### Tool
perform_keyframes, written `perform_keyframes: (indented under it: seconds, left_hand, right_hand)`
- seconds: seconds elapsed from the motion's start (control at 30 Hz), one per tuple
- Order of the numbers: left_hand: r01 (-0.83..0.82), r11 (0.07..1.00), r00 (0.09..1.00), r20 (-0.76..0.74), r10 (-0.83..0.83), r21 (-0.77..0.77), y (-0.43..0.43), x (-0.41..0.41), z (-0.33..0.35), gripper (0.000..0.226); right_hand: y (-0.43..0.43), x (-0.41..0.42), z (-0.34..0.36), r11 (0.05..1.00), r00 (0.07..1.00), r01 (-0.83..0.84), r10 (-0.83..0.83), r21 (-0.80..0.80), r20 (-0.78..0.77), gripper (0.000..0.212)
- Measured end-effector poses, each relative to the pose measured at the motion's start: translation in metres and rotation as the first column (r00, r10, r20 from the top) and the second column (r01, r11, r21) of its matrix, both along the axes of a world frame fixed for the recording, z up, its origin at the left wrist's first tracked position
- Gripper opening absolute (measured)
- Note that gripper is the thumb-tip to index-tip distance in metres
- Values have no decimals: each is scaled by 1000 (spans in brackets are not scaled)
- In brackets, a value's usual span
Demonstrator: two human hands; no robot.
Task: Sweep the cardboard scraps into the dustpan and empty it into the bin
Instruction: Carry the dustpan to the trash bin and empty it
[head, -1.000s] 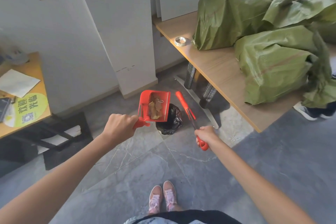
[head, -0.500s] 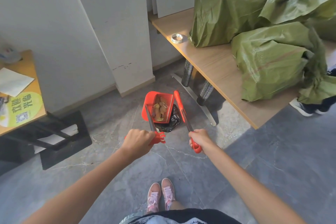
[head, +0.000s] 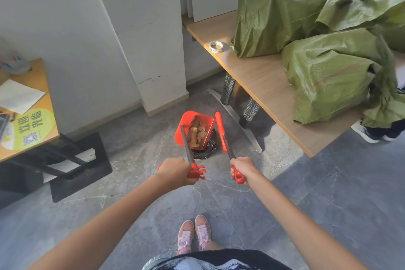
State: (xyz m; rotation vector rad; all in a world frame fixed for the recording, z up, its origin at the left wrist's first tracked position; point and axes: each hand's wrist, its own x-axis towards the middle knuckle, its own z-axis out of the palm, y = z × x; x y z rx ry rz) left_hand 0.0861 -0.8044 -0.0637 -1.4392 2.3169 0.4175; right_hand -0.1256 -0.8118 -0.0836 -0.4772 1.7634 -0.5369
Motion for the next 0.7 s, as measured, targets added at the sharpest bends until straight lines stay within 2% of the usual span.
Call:
perform_keyframes:
  seconds: [0.27,0.33,0.4,0.43,0.5,0.7]
  left_hand:
    - [218,952,976,60,-210,-216,-9,-1,14,40]
    - [232,945,971,106,-212,-231,-13,3,19,39]
    - [217,939,976,75,-204,-268,-19,7,19,45]
    - [233,933,972,80,-220,-274,-19,8,20,43]
    - [274,945,960,120,-255,-181,-17,7,25,35]
    - [325,917,946,96,-311,-230,-24,5,27,38]
  right_hand:
    - [4,-1,4,1000,1000,15,-15,-15,-2,19]
    - [3,-1,5,999,1000,23,-23,-25,0,19]
    - [2,-2,7,999,1000,28,-28,-37,3,19]
    - [1,-2,8,999,1000,25,-25,-46,-1,20]
    - [-1,0,11,998,1000,19,-19,-63,-2,21]
    - [-6,8,17,997,1000,17,-15,-73,21,21]
